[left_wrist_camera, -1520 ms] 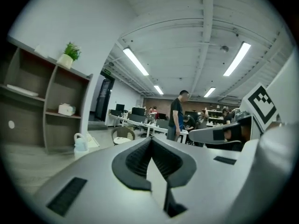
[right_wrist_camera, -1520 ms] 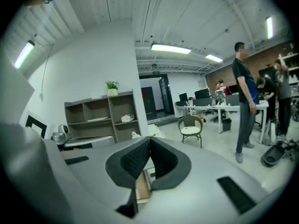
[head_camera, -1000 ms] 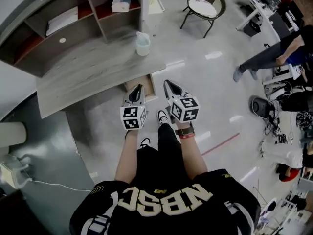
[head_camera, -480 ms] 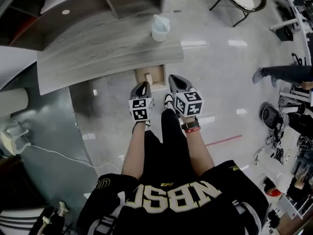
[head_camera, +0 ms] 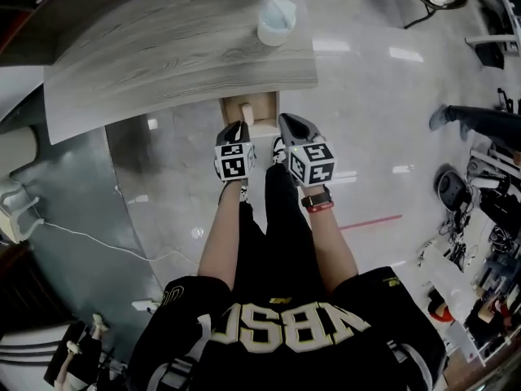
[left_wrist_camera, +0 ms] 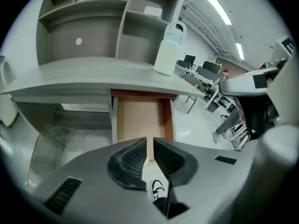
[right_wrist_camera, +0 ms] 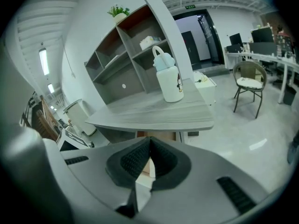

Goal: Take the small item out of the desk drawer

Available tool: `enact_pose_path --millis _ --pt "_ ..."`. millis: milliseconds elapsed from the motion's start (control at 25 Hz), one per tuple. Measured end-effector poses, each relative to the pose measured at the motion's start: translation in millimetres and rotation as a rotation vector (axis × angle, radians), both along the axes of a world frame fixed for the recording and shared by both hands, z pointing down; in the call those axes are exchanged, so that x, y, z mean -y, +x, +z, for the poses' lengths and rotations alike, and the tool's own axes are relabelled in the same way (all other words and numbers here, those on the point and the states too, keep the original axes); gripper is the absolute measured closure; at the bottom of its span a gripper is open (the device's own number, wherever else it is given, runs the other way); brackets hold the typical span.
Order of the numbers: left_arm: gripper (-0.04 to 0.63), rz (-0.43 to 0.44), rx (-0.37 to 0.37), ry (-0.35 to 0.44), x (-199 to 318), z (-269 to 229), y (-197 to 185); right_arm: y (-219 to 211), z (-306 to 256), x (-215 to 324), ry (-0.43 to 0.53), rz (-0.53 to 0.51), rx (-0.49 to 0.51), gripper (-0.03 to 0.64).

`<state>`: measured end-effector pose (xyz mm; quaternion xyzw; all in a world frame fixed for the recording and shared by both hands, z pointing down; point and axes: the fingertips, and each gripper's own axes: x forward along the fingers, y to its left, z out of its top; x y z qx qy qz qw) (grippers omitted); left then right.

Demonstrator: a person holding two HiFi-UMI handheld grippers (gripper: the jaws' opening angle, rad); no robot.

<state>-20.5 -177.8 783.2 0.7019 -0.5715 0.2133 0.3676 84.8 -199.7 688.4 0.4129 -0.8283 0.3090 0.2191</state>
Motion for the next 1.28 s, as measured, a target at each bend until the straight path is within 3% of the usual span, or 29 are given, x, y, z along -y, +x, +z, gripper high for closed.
enact_pose_path --millis 360,800,1040,1160,1280 --pt "0.503 0.005 -0.009 -0.084 11 61 12 14 36 -2 -0.036 -0.003 -0.010 0.611" --pt "0.353 0.003 -0.031 -0.199 23 116 22 20 63 -1 -0.063 -0.009 -0.010 0.611" --pt "0.363 -0.040 0.017 -0.244 29 133 16 27 72 -1 -0.070 0.003 -0.017 0.611" --pt "0.464 -0.042 0.045 -0.248 30 134 15 32 72 -3 -0.071 0.008 -0.021 0.611" --pt "0.483 -0.023 0.063 -0.246 30 131 14 37 68 -5 -0.072 0.023 -0.023 0.611"
